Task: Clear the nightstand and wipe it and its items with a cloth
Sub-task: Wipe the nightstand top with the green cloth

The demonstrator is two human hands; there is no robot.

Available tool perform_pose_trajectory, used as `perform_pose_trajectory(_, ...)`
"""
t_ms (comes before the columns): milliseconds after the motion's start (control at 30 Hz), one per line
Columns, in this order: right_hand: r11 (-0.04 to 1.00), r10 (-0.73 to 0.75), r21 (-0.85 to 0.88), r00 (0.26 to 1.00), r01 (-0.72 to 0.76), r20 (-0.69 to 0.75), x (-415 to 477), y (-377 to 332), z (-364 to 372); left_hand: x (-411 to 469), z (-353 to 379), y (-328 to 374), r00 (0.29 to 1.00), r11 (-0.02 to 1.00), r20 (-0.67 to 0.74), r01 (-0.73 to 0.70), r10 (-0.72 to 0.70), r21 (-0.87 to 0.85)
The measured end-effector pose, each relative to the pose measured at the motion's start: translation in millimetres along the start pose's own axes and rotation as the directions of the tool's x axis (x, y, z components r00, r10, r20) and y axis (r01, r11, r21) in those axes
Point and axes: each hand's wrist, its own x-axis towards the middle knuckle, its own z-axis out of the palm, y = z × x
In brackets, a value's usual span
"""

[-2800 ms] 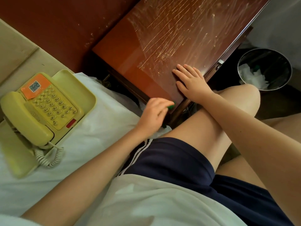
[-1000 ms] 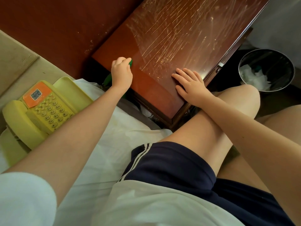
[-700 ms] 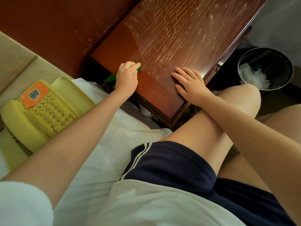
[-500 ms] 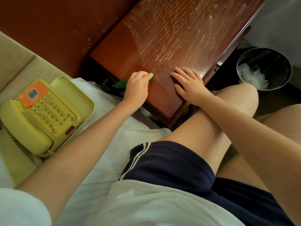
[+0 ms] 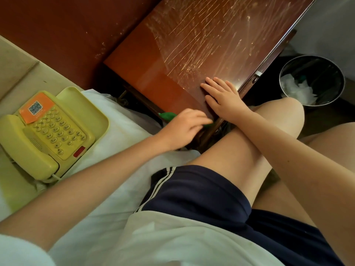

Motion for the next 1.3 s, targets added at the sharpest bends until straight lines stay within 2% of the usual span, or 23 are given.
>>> perform_pose_trajectory(100,1.0,-0.006,0.008,0.998,0.007,-0.061,0,1,-4,14,-29,-24,0.952,0.973,-0.202,0.231,-0.232,-0.028)
perform_pose_trajectory(167,1.0,0.013,-0.021,0.993,-0.016,-0.121,0,4,-7,26,-43,-49,0.866,0.919,-0.327,0.395,-0.377,-0.013)
perform_pose_trajectory(233,0.997,0.057,-0.049,0.984,-0.066,-0.17,1,7,-9,35,-51,-75,0.776,0.841,-0.395,0.54,-0.492,0.012)
perform_pose_trajectory(300,0.99,0.104,-0.072,0.978,-0.119,-0.18,2,9,-9,40,-53,-92,0.703,0.777,-0.442,0.629,-0.557,0.021)
perform_pose_trajectory(367,0.985,0.134,-0.089,0.979,-0.149,-0.155,2,11,-6,43,-52,-96,0.679,0.756,-0.468,0.654,-0.565,0.036)
perform_pose_trajectory(633,0.984,0.134,-0.097,0.984,-0.146,-0.12,1,15,-4,42,-45,-92,0.783,0.817,-0.416,0.559,-0.463,0.144)
perform_pose_trajectory(867,0.982,0.15,-0.094,0.981,-0.161,-0.119,3,14,-3,35,-24,-59,0.872,0.892,-0.362,0.414,-0.331,0.181)
perform_pose_trajectory(967,0.984,0.14,-0.095,0.981,-0.153,-0.135,3,15,-3,31,-13,-42,0.905,0.925,-0.346,0.327,-0.247,0.195)
perform_pose_trajectory(1133,0.983,0.146,-0.089,0.981,-0.158,-0.126,4,16,-3,21,17,-5,0.967,0.966,-0.236,0.148,-0.097,0.213)
perform_pose_trajectory(1300,0.984,0.137,-0.094,0.98,-0.151,-0.141,4,16,-2,7,34,23,0.99,0.993,-0.136,-0.021,0.037,0.117)
